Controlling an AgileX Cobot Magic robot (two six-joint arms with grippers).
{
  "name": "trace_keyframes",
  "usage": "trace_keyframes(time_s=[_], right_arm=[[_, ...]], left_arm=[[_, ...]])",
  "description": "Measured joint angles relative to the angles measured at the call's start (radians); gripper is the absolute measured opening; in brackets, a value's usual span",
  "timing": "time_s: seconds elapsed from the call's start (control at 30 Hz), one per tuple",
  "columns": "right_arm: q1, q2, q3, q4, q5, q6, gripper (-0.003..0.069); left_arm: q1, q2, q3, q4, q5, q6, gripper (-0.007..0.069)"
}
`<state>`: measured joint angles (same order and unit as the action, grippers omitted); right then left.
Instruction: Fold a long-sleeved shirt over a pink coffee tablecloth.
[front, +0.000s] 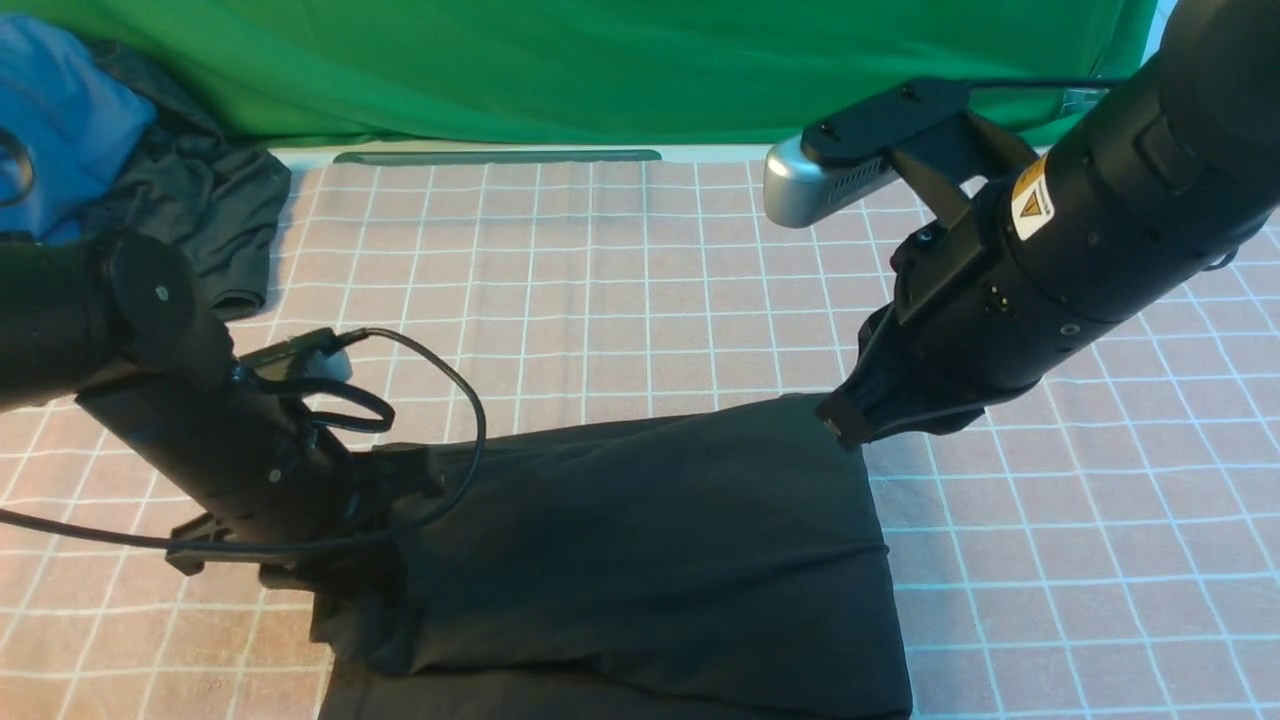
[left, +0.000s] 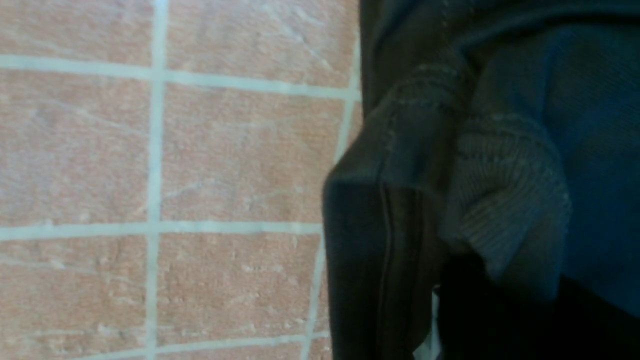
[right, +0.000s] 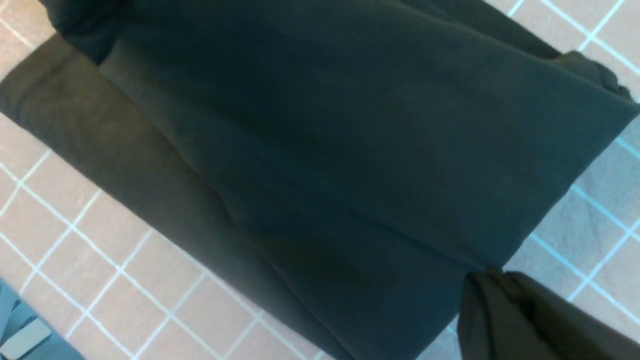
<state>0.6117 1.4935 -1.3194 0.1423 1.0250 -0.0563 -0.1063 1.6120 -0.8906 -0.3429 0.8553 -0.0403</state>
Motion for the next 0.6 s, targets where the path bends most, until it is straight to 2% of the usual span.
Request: trace_keyframes(time_s=[0.03,0.13,0.33,0.47,0.6], right_arm=[[0.0,0.0,0.0,0.0,0.0,0.0,0.0036],[0.0,0.0,0.001,0.0,0.0,0.0,0.0036],[0.0,0.0,0.001,0.0,0.014,-0.001,0.0036],[0.0,0.0,0.007,0.0,0.045,-0.012,0.0036],[0.0,0.0,0.042,0.001,0.049,-0.026,0.0036]], left_arm=[[0.0,-0.001,0.0,-0.004,0.013,0.004,0.0052],[0.0,-0.026,0.0,-0.005,0.071,0.005,0.0033],[0.0,-0.141,0.0,0.03,0.148,-0.023,0.0032],[0.0,-0.226,0.0,0.106,0.191,-0.085,0.0032],[0.0,-0.24,0.0,0.137,0.206,-0.092,0.0032]])
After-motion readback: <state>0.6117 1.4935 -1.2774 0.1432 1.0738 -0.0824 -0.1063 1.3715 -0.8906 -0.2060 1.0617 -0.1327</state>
